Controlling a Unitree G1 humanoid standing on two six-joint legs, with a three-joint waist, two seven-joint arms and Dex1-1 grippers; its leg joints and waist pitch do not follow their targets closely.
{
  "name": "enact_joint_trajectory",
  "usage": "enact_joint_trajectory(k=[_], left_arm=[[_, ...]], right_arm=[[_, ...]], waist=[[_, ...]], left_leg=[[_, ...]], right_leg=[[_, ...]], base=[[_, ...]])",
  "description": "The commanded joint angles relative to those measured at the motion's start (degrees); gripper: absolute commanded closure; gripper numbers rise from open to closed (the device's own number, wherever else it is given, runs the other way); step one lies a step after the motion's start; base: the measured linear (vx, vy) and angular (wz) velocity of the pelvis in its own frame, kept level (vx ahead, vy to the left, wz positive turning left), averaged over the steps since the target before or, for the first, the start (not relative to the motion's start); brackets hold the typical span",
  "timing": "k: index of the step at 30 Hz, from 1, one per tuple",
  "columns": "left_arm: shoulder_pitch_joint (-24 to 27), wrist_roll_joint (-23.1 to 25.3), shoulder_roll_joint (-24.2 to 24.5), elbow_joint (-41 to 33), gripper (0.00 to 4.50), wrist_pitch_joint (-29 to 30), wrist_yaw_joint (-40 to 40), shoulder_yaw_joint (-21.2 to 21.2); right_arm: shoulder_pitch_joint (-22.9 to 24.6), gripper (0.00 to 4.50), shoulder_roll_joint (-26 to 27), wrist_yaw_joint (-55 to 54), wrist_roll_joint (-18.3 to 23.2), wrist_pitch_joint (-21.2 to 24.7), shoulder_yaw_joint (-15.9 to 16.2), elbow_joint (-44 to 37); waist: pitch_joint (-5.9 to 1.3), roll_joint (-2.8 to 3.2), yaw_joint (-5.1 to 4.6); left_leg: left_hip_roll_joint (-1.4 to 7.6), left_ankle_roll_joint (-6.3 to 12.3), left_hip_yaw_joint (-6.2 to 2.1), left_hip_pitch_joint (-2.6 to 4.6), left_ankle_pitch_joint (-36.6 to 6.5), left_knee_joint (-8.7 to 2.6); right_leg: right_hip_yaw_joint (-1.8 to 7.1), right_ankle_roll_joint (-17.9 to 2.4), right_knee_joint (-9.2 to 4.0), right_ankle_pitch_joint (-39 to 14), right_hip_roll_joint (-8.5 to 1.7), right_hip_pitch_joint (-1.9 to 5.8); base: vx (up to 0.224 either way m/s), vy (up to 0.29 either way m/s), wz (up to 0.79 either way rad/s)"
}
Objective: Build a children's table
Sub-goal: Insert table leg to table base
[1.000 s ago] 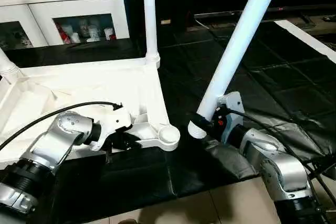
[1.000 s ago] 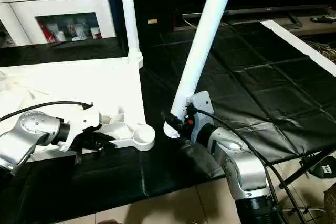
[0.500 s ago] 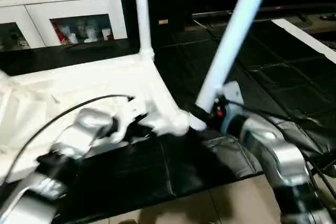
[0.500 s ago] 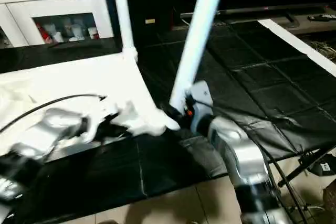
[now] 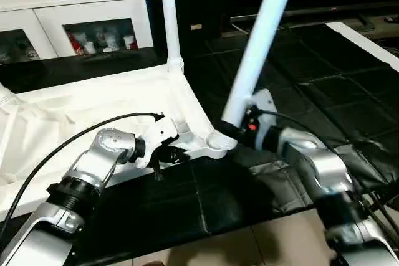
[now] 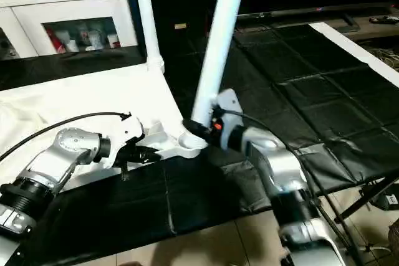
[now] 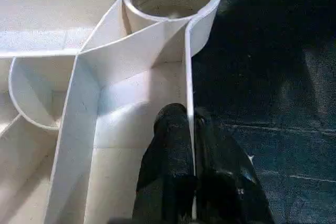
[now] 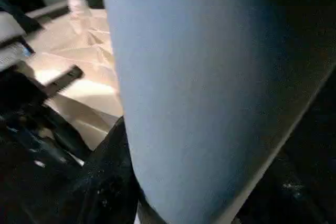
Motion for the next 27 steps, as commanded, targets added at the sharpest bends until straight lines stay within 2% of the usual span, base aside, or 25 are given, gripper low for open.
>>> enact_joint_trajectory(k=[1,4,5,6,7,9,10,11,12,18,22,23,26,27], left_arm=[[-0.49,-2.16,-0.73,-0.44,4.5,-0.53,-2.83,1.14],[-0.54,-1.83,-0.41,-0.37,4.5,-0.66,-3.47,0.74],[-0.54,-1.82,-0.38,-0.37,4.5,-0.48,-3.52,0.78],[-0.56,-1.83,-0.38,-0.35,4.5,-0.4,-3.54,0.85],[-0.56,-1.83,-0.38,-0.35,4.5,-0.4,-3.54,0.85],[-0.63,-1.81,-0.16,-0.42,4.5,-0.7,-4.18,0.93],[-0.63,-1.8,-0.15,-0.42,4.5,-0.72,-4.22,0.92],[-0.7,-1.58,-0.11,-0.28,4.5,-0.93,-4.53,0.91],[-0.7,-1.58,-0.11,-0.28,4.5,-0.93,-4.53,0.91],[-1.47,-0.15,0.18,0.93,4.5,-1.98,-4.49,1.01],[-1.9,-0.25,0.11,1.25,4.5,-2.42,-4.72,1.14],[-1.92,-0.25,0.18,1.04,4.5,-2.66,-5.07,1.01],[-1.88,-0.16,0.32,0.69,4.5,-2.9,-5.49,0.76],[-1.78,0.04,0.41,0.36,4.5,-2.93,-5.72,0.6]], right_arm=[[-1.51,2.57,-0.04,2.19,1.0,0.96,0.97,0.46],[-2.08,2.57,-0.01,2.82,0.5,0.9,1.64,1.08],[-2.59,2.57,0.09,3.18,-0.4,-0.39,2.14,2.54],[-3.08,2.57,0.17,3.48,-1.32,-1.72,2.53,4.16],[-3.08,2.57,0.17,3.48,-1.32,-1.72,2.53,4.16],[-4.67,2.57,0.56,3.47,-3.71,-4.28,3.36,9.14],[-4.72,2.57,0.57,3.46,-3.75,-4.27,3.37,9.27],[-5.04,2.57,0.61,3.5,-3.94,-4.25,3.43,9.97],[-5.04,2.57,0.61,3.5,-3.94,-4.25,3.43,9.97],[-6.46,2.57,0.36,6.33,-2.95,-1.35,3.71,12.28],[-7.25,2.57,0.45,8.03,-3.98,-3.36,4.01,15.0],[-7.7,2.57,0.84,8.07,-3.92,-3.8,3.64,16.1],[-8.41,2.57,1.34,7.9,-3.65,-4.2,3.09,17.52],[-9.27,2.57,1.87,7.68,-2.92,-3.95,1.93,19.06]], waist=[[-4.25,-0.86,0.27],[-4.31,-0.67,0.32],[-4.3,-1.06,0.26],[-4.29,-0.8,0.4],[-4.3,-0.87,0.42],[-4.24,-1.32,0.46],[-4.19,-1.14,0.5],[-4.05,-1.34,0.47],[-4.06,-1.24,0.52],[-4.03,-1.63,0.52],[-4.08,-1.47,0.62],[-4.04,-1.31,0.64],[-4.02,-1.44,0.61],[-4.02,-1.29,0.62]], left_leg=[[0.9,1.58,-0.11,-0.18,-8.48,-3.63],[0.94,1.6,-0.14,-0.17,-7.96,-3.6],[0.96,1.62,-0.07,-0.19,-7.99,-3.63],[0.97,1.55,-0.07,-0.14,-7.89,-3.6],[1.01,1.55,-0.03,-0.13,-7.94,-3.58],[0.96,1.44,0.03,-0.17,-8.34,-3.61],[0.94,1.43,-0.02,-0.14,-8.4,-3.62],[0.93,1.49,0.04,-0.2,-8.49,-3.65],[0.95,1.43,-0.01,-0.18,-8.58,-3.71],[1.01,1.49,-0.01,-0.12,-8.61,-3.76],[1.11,1.33,-0.02,-0.07,-8.84,-3.75],[1.13,1.24,-0.04,0.02,-9.31,-3.79],[1.13,1.03,-0.06,-0.02,-9.7,-3.83],[1.12,0.93,-0.09,0.02,-10.0,-3.82]], right_leg=[[3.09,-8.97,-4.61,-14.26,-3.84,3.45],[3.12,-9.27,-4.42,-13.54,-3.9,3.39],[3.11,-9.42,-4.46,-13.5,-3.92,3.4],[3.15,-9.5,-4.43,-13.68,-3.98,3.32],[3.16,-9.51,-4.43,-13.77,-4.05,3.25],[3.12,-9.35,-4.52,-15.36,-4.19,3.27],[3.11,-9.31,-4.51,-15.74,-4.18,3.24],[3.14,-8.8,-4.68,-16.45,-4.09,3.23],[3.13,-8.37,-4.74,-17.12,-4.13,3.27],[3.16,-8.27,-4.7,-17.21,-4.09,3.23],[3.19,-8.75,-4.6,-16.62,-4.17,3.15],[3.16,-9.08,-4.63,-16.62,-4.15,3.1],[3.16,-9.16,-4.63,-17.03,-4.19,3.18],[3.17,-9.27,-4.66,-17.23,-4.24,3.16]], base=[[0.0,0.0,0.0],[0.0,0.0,0.0],[0.0,0.0,0.0],[0.0,0.0,0.0],[0.0,0.0,0.0],[0.0,0.0,0.0],[0.0,0.0,0.0],[0.0,0.0,0.0],[0.0,0.0,0.0],[0.0,0.0,0.0],[0.0,0.0,0.0],[0.0,0.0,0.0],[0.0,0.0,0.0],[0.0,0.0,0.0]])
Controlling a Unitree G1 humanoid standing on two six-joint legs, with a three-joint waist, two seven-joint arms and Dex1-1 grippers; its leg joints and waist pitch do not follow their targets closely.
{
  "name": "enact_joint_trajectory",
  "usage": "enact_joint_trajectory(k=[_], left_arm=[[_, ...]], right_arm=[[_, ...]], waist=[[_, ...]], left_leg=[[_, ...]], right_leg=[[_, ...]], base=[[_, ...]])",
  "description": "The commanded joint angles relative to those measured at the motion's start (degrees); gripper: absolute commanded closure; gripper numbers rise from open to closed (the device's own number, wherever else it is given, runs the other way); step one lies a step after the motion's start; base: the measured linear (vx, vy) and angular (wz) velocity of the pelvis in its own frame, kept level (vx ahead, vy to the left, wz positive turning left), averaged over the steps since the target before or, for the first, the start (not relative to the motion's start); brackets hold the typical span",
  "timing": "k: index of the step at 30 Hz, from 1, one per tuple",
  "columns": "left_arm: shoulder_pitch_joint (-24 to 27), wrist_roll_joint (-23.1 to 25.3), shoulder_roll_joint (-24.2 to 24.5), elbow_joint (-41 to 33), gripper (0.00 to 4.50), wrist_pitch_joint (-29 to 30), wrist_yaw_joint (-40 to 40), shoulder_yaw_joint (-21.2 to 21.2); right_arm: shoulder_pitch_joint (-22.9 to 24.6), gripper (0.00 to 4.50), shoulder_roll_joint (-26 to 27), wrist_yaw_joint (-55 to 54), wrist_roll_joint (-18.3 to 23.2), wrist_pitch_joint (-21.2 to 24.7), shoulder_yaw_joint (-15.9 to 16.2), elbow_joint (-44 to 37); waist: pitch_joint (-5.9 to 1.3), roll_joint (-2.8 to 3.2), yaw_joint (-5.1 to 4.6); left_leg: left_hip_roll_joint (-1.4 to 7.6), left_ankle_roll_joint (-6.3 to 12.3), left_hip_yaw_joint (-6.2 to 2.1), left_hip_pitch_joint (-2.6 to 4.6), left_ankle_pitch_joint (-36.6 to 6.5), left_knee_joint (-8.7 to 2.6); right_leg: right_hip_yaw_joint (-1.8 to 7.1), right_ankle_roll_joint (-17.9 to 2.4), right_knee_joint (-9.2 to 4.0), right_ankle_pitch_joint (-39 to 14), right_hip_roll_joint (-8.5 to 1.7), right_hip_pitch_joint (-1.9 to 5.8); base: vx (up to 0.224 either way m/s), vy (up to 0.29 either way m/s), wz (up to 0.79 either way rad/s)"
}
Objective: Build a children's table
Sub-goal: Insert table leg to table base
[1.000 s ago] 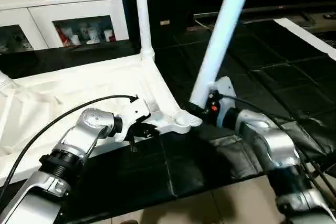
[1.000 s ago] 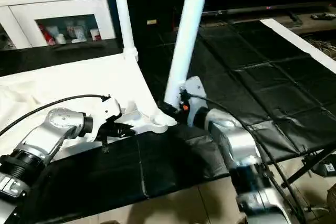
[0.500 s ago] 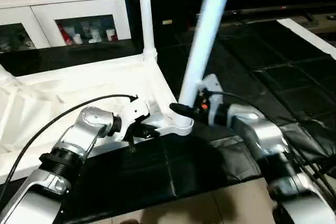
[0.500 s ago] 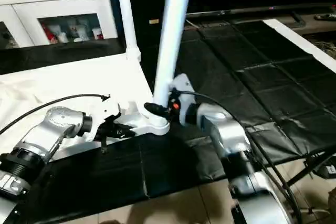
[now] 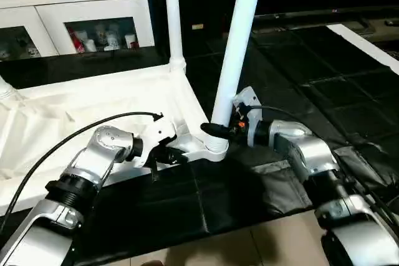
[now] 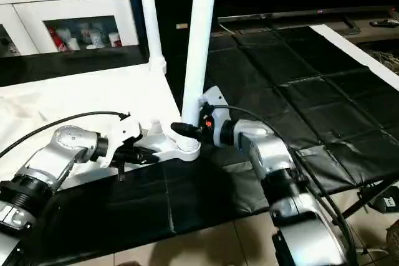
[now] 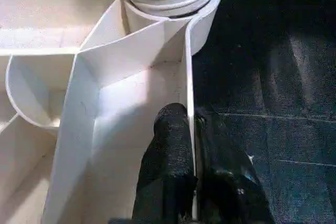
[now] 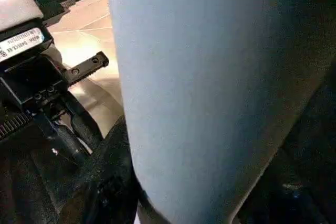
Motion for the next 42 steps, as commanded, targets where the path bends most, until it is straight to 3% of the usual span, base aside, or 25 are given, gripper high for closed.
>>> enact_joint_trajectory(k=[1,5,10,11,12,14,15,16,17,19,21,22,25,26,29,31,34,35,36,37,38,39,40,41,42], left_arm=[[-0.92,-1.0,-0.23,-1.37,4.5,-1.93,-2.53,0.19],[-0.84,-0.67,-0.34,-1.44,4.5,-1.91,-2.15,0.45],[-1.52,-0.37,-0.48,-0.48,4.5,-1.49,-0.96,1.22],[-1.58,-0.36,-0.48,-0.4,4.5,-1.47,-0.89,1.27],[-1.76,-0.31,-0.5,-0.15,4.5,-1.42,-0.73,1.38],[-2.31,-0.09,-0.66,0.65,4.5,-1.47,-0.22,1.59],[-2.32,-0.08,-0.67,0.66,4.5,-1.47,-0.21,1.59],[-2.74,0.02,-0.8,1.2,4.5,-1.49,0.07,1.77],[-3.16,0.16,-0.97,1.76,4.5,-1.54,0.39,1.94],[-3.66,0.43,-1.18,2.58,4.5,-1.8,0.74,2.08],[-3.92,0.56,-1.29,3.0,4.5,-1.94,0.91,2.12],[-4.12,0.67,-1.36,3.3,4.5,-2.04,1.07,2.16],[-4.82,1.03,-1.62,4.42,4.5,-2.44,1.55,2.23],[-5.02,1.17,-1.64,4.84,4.5,-2.69,1.49,2.25],[-5.31,1.54,-1.52,5.51,4.5,-3.18,1.45,2.13],[-5.57,2.1,-1.42,6.2,4.5,-3.67,1.65,2.02],[-5.42,2.71,-1.16,6.28,4.5,-4.14,1.9,1.7],[-5.31,2.76,-1.11,6.19,4.5,-4.05,2.06,1.73],[-5.18,2.78,-1.07,6.07,4.5,-3.95,2.4,1.9],[-5.16,2.78,-1.06,6.06,4.5,-3.95,2.44,1.93],[-5.14,2.79,-1.05,6.04,4.5,-3.95,2.49,1.95],[-5.07,2.78,-0.98,5.95,4.5,-3.94,2.55,1.99],[-5.05,2.77,-0.95,5.98,4.5,-4.02,2.57,2.0],[-5.05,2.77,-0.95,5.98,4.5,-4.02,2.57,2.0],[-4.96,2.74,-0.87,5.86,4.5,-4.06,2.47,2.0]], right_arm=[[-0.44,2.57,0.64,-0.32,-0.29,0.7,0.15,2.48],[-0.93,2.57,1.15,-0.52,1.42,1.22,-2.27,4.52],[2.04,2.57,1.26,-0.48,2.83,0.21,-5.13,6.35],[2.47,2.57,1.28,-0.63,2.8,-0.03,-5.25,6.34],[3.49,2.57,1.42,-0.99,2.9,-0.75,-5.68,6.34],[5.49,2.57,1.76,-1.9,3.49,-1.97,-6.75,5.94],[5.51,2.57,1.76,-1.91,3.5,-1.98,-6.76,5.94],[7.23,2.57,2.06,-2.39,4.1,-2.67,-7.65,4.99],[9.01,2.57,2.28,-2.41,4.6,-3.52,-8.3,3.74],[11.25,2.57,2.33,-2.02,4.89,-4.87,-8.58,1.87],[12.37,2.57,2.26,-1.78,4.91,-5.36,-8.59,0.79],[13.38,2.57,2.18,-1.64,4.82,-5.87,-8.52,-0.21],[16.6,2.57,1.28,-0.96,3.1,-8.83,-6.98,-2.93],[17.5,2.57,0.65,-0.94,1.57,-10.09,-5.62,-3.81],[18.19,2.57,-0.68,-0.3,-1.56,-12.1,-2.65,-4.3],[17.78,2.57,-2.53,1.74,-5.73,-14.1,1.8,-3.96],[16.7,2.57,-2.35,3.92,-5.62,-13.05,3.05,-3.55],[15.86,2.57,-2.06,4.5,-5.65,-12.92,3.37,-2.84],[14.62,2.57,-1.84,5.43,-5.97,-13.14,4.28,-1.63],[14.4,2.57,-1.78,5.57,-6.03,-13.24,4.42,-1.34],[14.16,2.57,-1.71,5.73,-6.11,-13.35,4.57,-1.02],[13.69,2.57,-1.53,5.89,-6.19,-13.67,4.8,-0.29],[13.18,2.57,-1.27,6.09,-6.0,-14.01,4.83,0.56],[13.18,2.57,-1.27,6.09,-6.0,-14.01,4.83,0.56],[12.52,2.57,-0.73,6.48,-5.26,-13.94,4.4,1.49]], waist=[[-4.03,-0.46,0.25],[-4.03,-0.51,0.19],[-4.07,-0.37,0.39],[-4.07,0.07,0.46],[-4.11,-0.1,0.53],[-4.07,0.64,0.61],[-3.98,0.41,0.57],[-4.12,1.25,0.75],[-4.02,0.86,0.61],[-4.17,0.77,0.78],[-4.34,0.93,1.08],[-4.35,1.45,1.09],[-4.35,1.29,1.43],[-4.2,1.75,1.49],[-4.3,1.66,1.75],[-4.15,1.42,1.87],[-4.0,1.48,1.96],[-4.05,0.52,1.91],[-4.04,0.12,2.0],[-3.99,0.74,2.09],[-3.94,0.79,2.04],[-3.88,-0.18,1.92],[-3.91,0.37,2.01],[-3.91,0.37,2.01],[-3.82,-0.09,1.89]], left_leg=[[1.1,0.92,-0.13,-0.04,-10.11,-3.84],[1.17,0.85,-0.18,0.0,-10.43,-3.88],[1.19,0.96,-0.16,0.02,-10.41,-3.86],[1.23,0.85,-0.15,0.06,-10.71,-3.87],[1.19,0.76,-0.22,0.05,-10.98,-3.92],[1.14,0.49,-0.29,0.11,-11.75,-3.92],[1.12,0.54,-0.18,0.17,-12.21,-3.97],[1.1,0.17,-0.42,0.32,-12.81,-3.96],[1.18,0.27,-0.25,0.44,-13.6,-4.03],[1.08,0.53,-0.3,0.32,-13.62,-4.03],[1.04,0.74,-0.35,0.3,-12.85,-3.95],[1.03,0.72,-0.42,0.22,-12.66,-3.96],[1.18,0.92,-0.36,0.29,-13.04,-4.02],[1.12,0.9,-0.34,0.29,-13.73,-4.05],[1.03,1.05,-0.36,0.21,-13.41,-4.05],[0.97,0.85,-0.35,0.2,-13.71,-4.08],[0.99,1.03,-0.38,0.32,-14.56,-4.21],[0.97,1.32,-0.26,0.28,-14.31,-4.21],[1.12,1.63,-0.31,0.18,-13.66,-4.28],[1.15,1.6,-0.43,0.21,-13.76,-4.3],[1.17,1.52,-0.37,0.28,-14.15,-4.3],[1.19,1.62,-0.31,0.27,-14.25,-4.39],[1.2,1.36,-0.39,0.43,-14.79,-4.45],[1.2,1.36,-0.39,0.43,-14.79,-4.45],[1.22,1.27,-0.4,0.42,-15.32,-4.58]], right_leg=[[3.16,-9.57,-4.83,-17.13,-4.2,3.2],[3.14,-9.82,-4.8,-16.95,-4.21,3.22],[3.08,-10.01,-4.87,-16.84,-4.2,3.2],[3.12,-10.01,-5.0,-16.46,-4.17,3.11],[3.04,-10.08,-4.89,-16.51,-4.16,3.25],[3.02,-10.11,-4.95,-16.94,-4.18,3.16],[3.03,-9.83,-5.27,-17.45,-4.09,3.05],[2.98,-9.96,-5.07,-17.86,-4.24,3.13],[3.03,-9.81,-5.5,-17.45,-4.06,2.98],[2.97,-9.96,-5.34,-16.83,-4.03,3.2],[2.96,-9.86,-5.24,-16.58,-4.05,3.24],[2.95,-10.07,-5.12,-16.33,-4.04,3.26],[2.95,-9.96,-5.28,-16.13,-4.04,3.12],[2.88,-9.58,-5.62,-16.73,-3.91,3.0],[2.87,-9.25,-5.51,-17.29,-3.99,3.14],[2.84,-8.31,-5.7,-19.03,-3.9,3.12],[2.9,-7.59,-5.99,-22.01,-4.06,3.04],[2.92,-7.32,-6.09,-22.14,-4.02,3.14],[2.94,-7.38,-6.0,-21.98,-4.11,3.08],[2.94,-7.66,-5.86,-22.39,-4.2,2.94],[2.93,-7.53,-5.99,-22.86,-4.2,2.85],[2.92,-7.27,-6.13,-23.34,-4.17,2.88],[2.98,-6.9,-6.21,-24.48,-4.35,2.76],[2.98,-6.9,-6.21,-24.48,-4.35,2.76],[2.92,-6.67,-6.35,-25.08,-4.3,2.81]], base=[[0.0,0.0,0.0],[0.0,0.0,0.0],[0.0,0.0,0.0],[0.0,0.0,0.0],[0.0,0.0,0.0],[0.0,0.0,0.0],[0.0,0.0,0.0],[0.0,0.0,0.0],[0.0,0.0,0.0],[0.0,0.0,0.0],[0.0,0.0,0.0],[0.0,0.0,0.0],[0.0,0.0,0.0],[0.0,0.0,0.0],[0.0,0.0,0.0],[0.0,0.0,0.0],[0.0,0.0,0.0],[0.0,0.0,0.0],[0.0,0.0,0.0],[0.0,0.0,0.0],[0.0,0.0,0.0],[0.0,0.0,0.0],[0.0,0.0,0.0],[0.0,0.0,0.0],[0.0,0.0,0.0]])
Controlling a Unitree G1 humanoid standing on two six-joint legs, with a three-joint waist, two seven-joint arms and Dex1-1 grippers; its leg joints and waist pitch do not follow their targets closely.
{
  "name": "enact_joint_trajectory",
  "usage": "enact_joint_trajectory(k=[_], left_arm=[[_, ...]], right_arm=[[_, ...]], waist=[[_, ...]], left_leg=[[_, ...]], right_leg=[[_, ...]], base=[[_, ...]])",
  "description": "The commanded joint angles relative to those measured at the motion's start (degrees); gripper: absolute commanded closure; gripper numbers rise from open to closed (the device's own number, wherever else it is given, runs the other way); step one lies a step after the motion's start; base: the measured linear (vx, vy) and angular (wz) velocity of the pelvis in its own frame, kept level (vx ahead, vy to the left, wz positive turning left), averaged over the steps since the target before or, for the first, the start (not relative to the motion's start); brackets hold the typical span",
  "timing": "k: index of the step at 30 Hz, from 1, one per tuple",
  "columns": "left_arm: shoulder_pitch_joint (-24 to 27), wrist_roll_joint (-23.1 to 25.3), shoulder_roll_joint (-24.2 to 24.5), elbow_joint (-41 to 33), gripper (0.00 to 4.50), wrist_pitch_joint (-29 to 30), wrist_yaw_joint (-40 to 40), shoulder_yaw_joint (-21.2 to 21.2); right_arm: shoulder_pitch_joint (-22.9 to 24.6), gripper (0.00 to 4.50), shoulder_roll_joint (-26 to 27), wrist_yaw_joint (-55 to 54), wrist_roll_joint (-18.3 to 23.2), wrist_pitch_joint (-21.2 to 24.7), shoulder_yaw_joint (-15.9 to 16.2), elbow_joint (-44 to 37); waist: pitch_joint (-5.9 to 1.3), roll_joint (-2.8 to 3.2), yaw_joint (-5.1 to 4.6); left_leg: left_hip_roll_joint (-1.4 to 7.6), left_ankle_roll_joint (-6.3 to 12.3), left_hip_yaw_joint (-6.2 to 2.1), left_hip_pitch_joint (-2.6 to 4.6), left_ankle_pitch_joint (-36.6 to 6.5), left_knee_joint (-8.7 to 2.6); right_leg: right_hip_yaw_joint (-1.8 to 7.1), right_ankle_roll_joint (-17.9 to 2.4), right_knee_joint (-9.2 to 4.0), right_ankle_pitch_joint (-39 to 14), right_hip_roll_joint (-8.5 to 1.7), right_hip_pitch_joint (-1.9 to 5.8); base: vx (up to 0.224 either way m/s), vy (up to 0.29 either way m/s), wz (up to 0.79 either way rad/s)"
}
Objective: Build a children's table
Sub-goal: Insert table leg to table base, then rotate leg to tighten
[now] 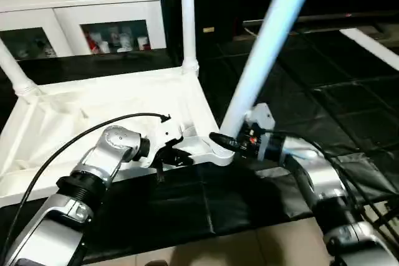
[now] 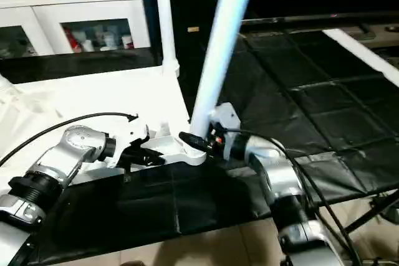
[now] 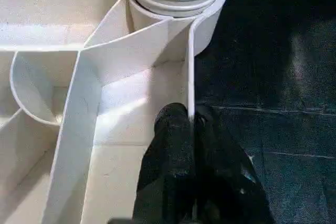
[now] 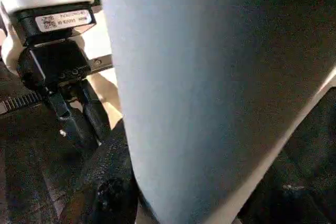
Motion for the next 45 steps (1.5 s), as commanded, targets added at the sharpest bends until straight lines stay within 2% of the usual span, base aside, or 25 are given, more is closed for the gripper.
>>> enact_joint_trajectory(k=[1,3,5,8,9,11,14,17,18,26,30,34,35,36,37,40,42,43,44,45], left_arm=[[-2.35,0.64,2.0,-0.12,4.5,-0.6,2.86,2.71],[-2.0,0.42,2.19,-0.65,4.5,-1.56,1.4,2.41],[-1.72,0.39,2.4,-1.25,4.5,-2.56,-0.55,1.66],[-1.33,0.71,2.75,-2.98,4.5,-4.82,-5.59,-0.73],[-1.33,0.71,2.75,-2.98,4.5,-4.82,-5.59,-0.73],[-2.02,1.39,2.71,-2.89,4.5,-5.03,-7.31,-2.1],[-3.12,2.14,2.41,-1.54,4.5,-5.26,-7.43,-2.64],[-3.69,2.7,2.43,-0.7,4.5,-5.8,-7.73,-2.89],[-3.9,2.82,2.47,-0.4,4.5,-5.86,-8.17,-2.97],[-5.13,4.04,2.46,1.66,4.5,-6.32,-8.26,-3.05],[-5.62,4.48,2.33,2.75,4.5,-6.23,-8.0,-2.65],[-6.13,4.67,2.22,3.72,4.5,-6.28,-7.79,-2.45],[-6.33,4.52,2.11,4.08,4.5,-5.97,-7.62,-2.21],[-6.45,4.4,2.03,4.31,4.5,-5.74,-7.52,-2.04],[-6.51,4.1,1.79,4.43,4.5,-5.06,-7.11,-1.61],[-6.2,3.28,1.29,3.79,4.5,-3.07,-5.79,-0.5],[-5.76,2.89,1.07,3.01,4.5,-1.69,-4.49,0.29],[-3.2,1.81,0.7,-1.52,4.5,3.27,-0.15,2.67],[-1.88,1.24,0.46,-3.89,4.5,5.55,1.64,3.72],[-0.4,0.71,0.04,-6.46,4.5,8.02,3.48,4.73]], right_arm=[[2.36,2.57,1.05,3.62,-1.83,2.77,4.07,5.16],[1.47,2.57,1.4,5.03,-1.89,2.15,4.14,6.31],[1.0,2.57,1.28,6.56,-2.33,1.68,4.87,6.87],[0.29,2.57,0.89,11.27,-2.8,1.5,6.95,7.29],[0.29,2.57,0.89,11.27,-2.8,1.5,6.95,7.29],[0.6,2.57,0.35,13.96,-3.12,1.55,8.43,6.51],[1.17,2.57,0.16,15.67,-2.99,1.67,9.27,5.78],[1.45,2.57,0.17,16.68,-3.12,1.71,9.77,5.49],[1.54,2.57,0.17,17.3,-3.27,1.78,10.09,5.34],[1.16,2.57,0.84,18.15,-3.8,1.18,10.59,5.8],[1.19,2.57,1.22,17.97,-4.03,1.03,10.08,5.92],[1.16,2.57,1.55,17.41,-4.22,0.6,9.71,6.2],[1.07,2.57,1.97,16.41,-4.03,0.51,9.19,6.42],[1.0,2.57,2.27,15.7,-3.87,0.47,8.81,6.57],[0.63,2.57,2.93,13.62,-3.69,0.29,7.81,7.27],[-0.28,2.57,3.95,8.87,-4.04,-0.96,5.99,9.31],[-0.87,2.57,4.5,5.43,-4.56,-2.03,4.97,10.71],[-2.53,2.57,5.93,-3.43,-5.04,-2.51,2.1,14.05],[-3.1,2.57,6.55,-6.56,-4.87,-2.41,0.88,15.15],[-3.6,2.57,7.17,-9.0,-4.54,-2.22,-0.17,16.08]], waist=[[-3.12,-0.32,-0.39],[-3.16,-0.15,-0.37],[-3.18,-0.26,-0.48],[-3.35,-0.35,-0.42],[-3.46,-0.19,-0.4],[-3.57,-0.25,-0.35],[-3.55,-0.18,-0.23],[-3.63,-0.43,-0.06],[-3.54,-0.6,0.04],[-3.12,-0.61,0.03],[-3.17,-0.48,0.12],[-3.05,-0.44,0.08],[-3.02,-0.3,0.07],[-2.92,-0.43,0.01],[-2.84,-0.19,0.02],[-2.47,-0.45,-0.41],[-2.42,-0.51,-0.61],[-2.32,-1.19,-0.94],[-2.25,-0.85,-1.42],[-2.27,-1.11,-2.12]], left_leg=[[1.31,1.12,-0.45,0.26,-15.9,-4.4],[1.33,0.91,-0.48,0.35,-16.09,-4.42],[1.31,0.91,-0.49,0.22,-16.19,-4.47],[1.49,1.34,-0.42,0.05,-14.69,-4.49],[1.61,1.47,-0.41,0.05,-14.25,-4.5],[1.68,1.7,-0.32,0.04,-13.17,-4.49],[1.77,1.44,-0.24,0.33,-13.77,-4.58],[1.84,1.21,-0.22,0.52,-14.22,-4.62],[1.77,1.14,-0.22,0.47,-14.82,-4.7],[1.84,0.27,-0.43,0.86,-18.46,-5.1],[1.88,0.36,-0.47,0.67,-17.4,-5.14],[1.85,0.23,-0.51,0.77,-18.43,-5.2],[1.83,0.18,-0.51,0.87,-18.72,-5.21],[1.84,0.09,-0.56,0.92,-19.38,-5.29],[1.72,0.05,-0.55,1.03,-19.79,-5.25],[1.55,-0.41,-0.71,1.42,-22.03,-5.5],[1.24,-0.7,-0.84,1.85,-22.66,-5.28],[1.3,-0.78,-0.96,1.68,-22.31,-5.4],[1.27,-1.21,-1.13,1.59,-22.68,-5.46],[1.25,-1.18,-1.2,1.52,-23.17,-5.43]], right_leg=[[3.01,-6.8,-6.02,-25.55,-4.37,2.4],[3.04,-6.82,-6.04,-25.36,-4.36,2.35],[3.03,-6.92,-6.03,-24.95,-4.33,2.46],[3.12,-7.79,-5.58,-21.59,-4.23,2.59],[3.14,-8.51,-5.29,-19.52,-4.17,2.65],[3.15,-9.65,-4.96,-16.09,-4.1,2.76],[3.18,-10.57,-4.94,-14.7,-4.13,2.69],[3.22,-10.89,-4.84,-13.93,-4.18,2.75],[3.19,-10.59,-5.0,-15.26,-4.27,2.83],[3.26,-8.74,-5.93,-23.39,-4.61,2.57],[3.3,-8.78,-5.83,-22.47,-4.63,2.63],[3.28,-8.37,-6.11,-24.37,-4.68,2.52],[3.29,-8.27,-6.21,-25.02,-4.72,2.44],[3.27,-8.02,-6.36,-26.13,-4.74,2.43],[3.28,-7.71,-6.57,-27.4,-4.81,2.34],[3.09,-6.44,-7.1,-31.89,-4.88,2.24],[2.86,-4.91,-7.7,-36.49,-5.03,1.86],[2.75,-4.07,-7.88,-37.95,-5.07,1.94],[2.46,-4.21,-7.85,-38.54,-5.06,1.81],[2.21,-4.04,-8.06,-38.86,-5.01,1.84]], base=[[0.0,0.0,0.0],[0.0,0.0,0.0],[0.0,0.0,0.0],[0.0,0.0,0.0],[0.0,0.0,0.0],[0.0,0.0,0.0],[0.0,0.0,0.0],[0.0,0.0,0.0],[0.0,0.0,0.0],[0.0,0.0,0.0],[0.0,0.0,0.0],[0.0,0.0,0.0],[0.0,0.0,0.0],[0.0,0.0,0.0],[0.0,0.0,0.0],[0.0,0.0,0.0],[0.0,0.0,0.0],[0.0,0.0,0.0],[0.0,0.0,0.0],[0.0,0.0,0.0]])
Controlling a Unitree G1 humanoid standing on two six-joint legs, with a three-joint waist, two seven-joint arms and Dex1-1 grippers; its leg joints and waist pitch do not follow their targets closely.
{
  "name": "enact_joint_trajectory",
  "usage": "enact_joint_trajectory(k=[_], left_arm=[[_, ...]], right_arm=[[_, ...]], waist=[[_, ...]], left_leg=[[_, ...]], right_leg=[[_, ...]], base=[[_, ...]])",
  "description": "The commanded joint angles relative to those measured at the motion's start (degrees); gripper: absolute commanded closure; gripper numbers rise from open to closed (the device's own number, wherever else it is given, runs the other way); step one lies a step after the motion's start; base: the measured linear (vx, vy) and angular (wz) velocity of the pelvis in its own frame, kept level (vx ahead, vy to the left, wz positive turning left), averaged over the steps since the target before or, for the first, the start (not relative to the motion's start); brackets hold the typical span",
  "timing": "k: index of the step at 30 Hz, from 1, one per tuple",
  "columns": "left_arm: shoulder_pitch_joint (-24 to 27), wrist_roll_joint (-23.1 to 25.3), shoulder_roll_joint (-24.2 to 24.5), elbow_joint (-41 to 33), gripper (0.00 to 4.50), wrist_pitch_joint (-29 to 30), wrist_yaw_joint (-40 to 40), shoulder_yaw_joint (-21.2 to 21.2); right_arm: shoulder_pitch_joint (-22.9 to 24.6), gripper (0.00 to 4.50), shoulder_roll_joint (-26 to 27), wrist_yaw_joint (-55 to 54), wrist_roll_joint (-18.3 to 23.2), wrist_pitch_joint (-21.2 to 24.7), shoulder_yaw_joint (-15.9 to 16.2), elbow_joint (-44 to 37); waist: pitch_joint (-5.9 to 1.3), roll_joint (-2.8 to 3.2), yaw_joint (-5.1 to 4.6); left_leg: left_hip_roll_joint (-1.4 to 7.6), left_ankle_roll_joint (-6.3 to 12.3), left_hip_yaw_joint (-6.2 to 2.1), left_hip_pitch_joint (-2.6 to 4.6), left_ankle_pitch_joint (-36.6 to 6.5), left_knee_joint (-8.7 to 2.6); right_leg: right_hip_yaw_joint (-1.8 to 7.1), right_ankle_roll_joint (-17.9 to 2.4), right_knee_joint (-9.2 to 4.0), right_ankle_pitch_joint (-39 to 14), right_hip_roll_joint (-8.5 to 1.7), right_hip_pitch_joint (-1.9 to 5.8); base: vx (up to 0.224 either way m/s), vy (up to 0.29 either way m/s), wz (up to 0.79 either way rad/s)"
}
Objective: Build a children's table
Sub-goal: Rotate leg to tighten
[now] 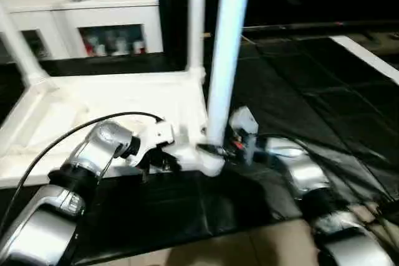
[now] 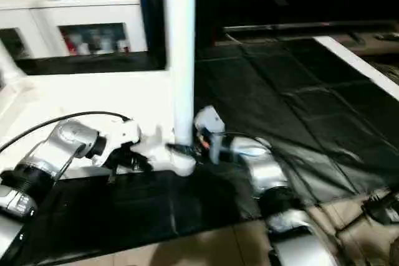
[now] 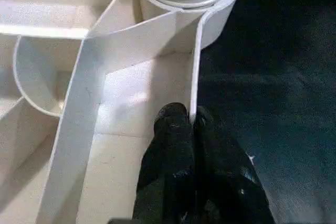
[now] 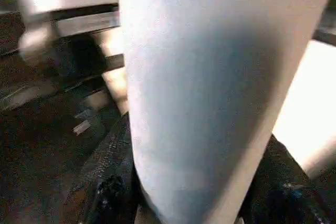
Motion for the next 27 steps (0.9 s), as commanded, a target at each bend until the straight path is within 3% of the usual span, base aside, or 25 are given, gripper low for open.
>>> enact_joint_trajectory(k=[1,3,4,5,7,8,9,10,12,14,17,21,22,23,24,25,27], left_arm=[[0.14,-3.03,-1.55,-5.8,4.5,3.64,4.53,3.65],[4.96,-4.07,-3.79,-14.16,4.5,10.85,10.05,6.32],[4.96,-4.07,-3.79,-14.16,4.5,10.85,10.05,6.32],[6.1,-4.28,-4.54,-16.27,4.5,12.54,11.33,6.89],[7.18,-4.28,-5.52,-18.53,4.5,14.4,12.75,7.33],[8.18,-4.27,-6.84,-21.04,4.5,16.37,13.97,7.59],[8.78,-4.3,-7.82,-22.68,4.5,17.69,14.71,7.67],[9.28,-4.19,-8.7,-24.2,4.5,18.8,15.58,7.42],[9.29,-4.17,-8.74,-24.23,4.5,18.82,15.64,7.4],[9.19,-3.53,-9.44,-24.44,4.5,18.89,17.44,7.02],[8.52,-2.51,-9.26,-23.17,4.5,17.64,19.22,6.87],[9.24,-2.0,-8.69,-25.77,4.5,19.56,19.84,6.48],[9.19,-1.97,-8.63,-25.94,4.5,19.82,19.83,6.46],[9.12,-1.97,-8.61,-25.93,4.5,19.91,19.82,6.47],[8.86,-2.07,-8.59,-25.66,4.5,19.81,19.92,6.51],[8.59,-2.21,-8.57,-25.32,4.5,19.67,19.99,6.55],[8.31,-2.37,-8.53,-24.96,4.5,19.51,20.05,6.57]], right_arm=[[1.32,2.57,0.62,-5.19,-2.51,2.41,0.22,5.38],[-0.74,2.57,3.09,-11.96,-1.92,2.67,-1.93,8.89],[-0.74,2.57,3.09,-11.96,-1.92,2.67,-1.93,8.89],[-1.5,2.57,3.86,-13.9,-1.82,2.88,-2.42,10.08],[-2.47,2.57,4.66,-16.15,-1.95,3.03,-2.7,11.57],[-3.75,2.57,5.66,-18.48,-2.08,3.08,-3.0,13.36],[-4.67,2.57,6.34,-19.96,-2.21,3.12,-3.12,14.59],[-5.83,2.57,7.12,-21.68,-2.74,2.94,-3.04,16.18],[-5.89,2.57,7.16,-21.75,-2.8,2.92,-3.01,16.26],[-7.07,2.57,7.97,-23.06,-3.91,2.58,-2.47,17.94],[-7.09,2.57,8.36,-22.97,-3.98,3.14,-2.73,18.64],[-7.65,2.57,8.55,-23.05,-2.76,2.71,-4.62,20.42],[-7.76,2.22,8.56,-22.86,-2.45,2.3,-4.97,20.61],[-7.8,2.01,8.58,-22.71,-2.25,2.02,-5.17,20.65],[-7.87,2.01,8.6,-22.53,-2.35,1.68,-5.23,20.84],[-7.87,1.85,8.61,-22.39,-2.42,1.38,-5.35,20.96],[-7.86,1.58,8.63,-22.25,-2.49,1.11,-5.48,21.1]], waist=[[-2.18,0.27,-0.46],[-2.3,0.08,-1.48],[-2.39,-0.38,-1.75],[-2.24,0.12,-2.11],[-2.25,-0.13,-2.51],[-2.4,-0.85,-2.71],[-2.29,-0.89,-2.7],[-2.33,-1.49,-2.93],[-2.49,-1.06,-2.82],[-2.67,-1.53,-2.83],[-2.84,-1.51,-2.54],[-2.63,-1.06,-2.56],[-2.6,-0.6,-2.53],[-2.57,-0.85,-2.66],[-2.56,-0.04,-2.6],[-2.64,-0.42,-2.81],[-2.91,-0.54,-2.46]], left_leg=[[1.54,-1.53,-1.54,0.16,-23.34,-4.48],[1.79,-1.2,-1.5,-0.08,-24.2,-4.87],[2.08,-1.31,-1.65,-0.4,-23.77,-5.05],[1.8,-1.0,-1.63,-0.83,-23.52,-5.22],[1.7,-1.1,-1.37,-0.41,-23.61,-4.97],[1.78,-0.76,-1.11,-0.27,-22.87,-4.87],[1.6,-0.36,-1.1,-0.53,-21.85,-4.91],[1.65,-0.17,-1.02,-0.74,-21.27,-4.87],[1.55,0.09,-0.83,-0.59,-19.1,-4.75],[1.5,0.67,-0.54,-0.82,-16.03,-4.65],[1.47,1.45,-0.26,-0.74,-13.03,-4.54],[1.58,1.12,-0.23,-0.6,-14.05,-4.67],[1.59,0.85,-0.33,-0.53,-14.76,-4.72],[1.6,0.58,-0.35,-0.53,-15.81,-4.75],[1.57,0.22,-0.47,-0.35,-16.59,-4.76],[1.58,0.24,-0.36,-0.38,-16.81,-4.76],[1.61,0.32,-0.33,-0.42,-15.01,-4.63]], right_leg=[[2.29,-4.42,-6.86,-37.73,-5.16,1.36],[2.34,-5.5,-6.72,-33.51,-4.81,1.5],[2.41,-6.52,-6.2,-31.54,-4.97,1.78],[2.36,-6.72,-6.22,-30.2,-4.58,1.91],[2.7,-7.76,-6.31,-29.06,-4.64,1.37],[2.97,-8.33,-6.3,-27.88,-4.74,1.38],[2.99,-8.39,-6.15,-27.27,-4.6,1.52],[3.06,-8.5,-5.98,-26.95,-4.65,1.57],[3.22,-8.9,-5.87,-24.95,-4.61,1.55],[3.38,-10.02,-5.34,-20.12,-4.38,1.81],[3.46,-10.78,-4.96,-16.05,-4.27,2.07],[3.39,-10.76,-5.18,-17.12,-4.22,2.01],[3.39,-10.71,-5.16,-17.78,-4.24,2.0],[3.34,-10.37,-5.37,-18.93,-4.2,1.94],[3.36,-10.37,-5.34,-19.33,-4.19,1.83],[3.37,-10.41,-5.48,-18.89,-4.11,1.87],[3.45,-11.43,-5.01,-15.53,-4.16,2.09]], base=[[0.0,0.0,0.0],[0.0,0.0,0.0],[0.0,0.0,0.0],[0.0,0.0,0.0],[0.0,0.0,0.0],[0.0,0.0,0.0],[0.0,0.0,0.0],[0.0,0.0,0.0],[0.0,0.0,0.0],[0.0,0.0,0.0],[0.0,0.0,0.0],[0.0,0.0,0.0],[0.0,0.0,0.0],[0.0,0.0,0.0],[0.0,0.0,0.0],[0.0,0.0,0.0],[0.0,0.0,0.0]])
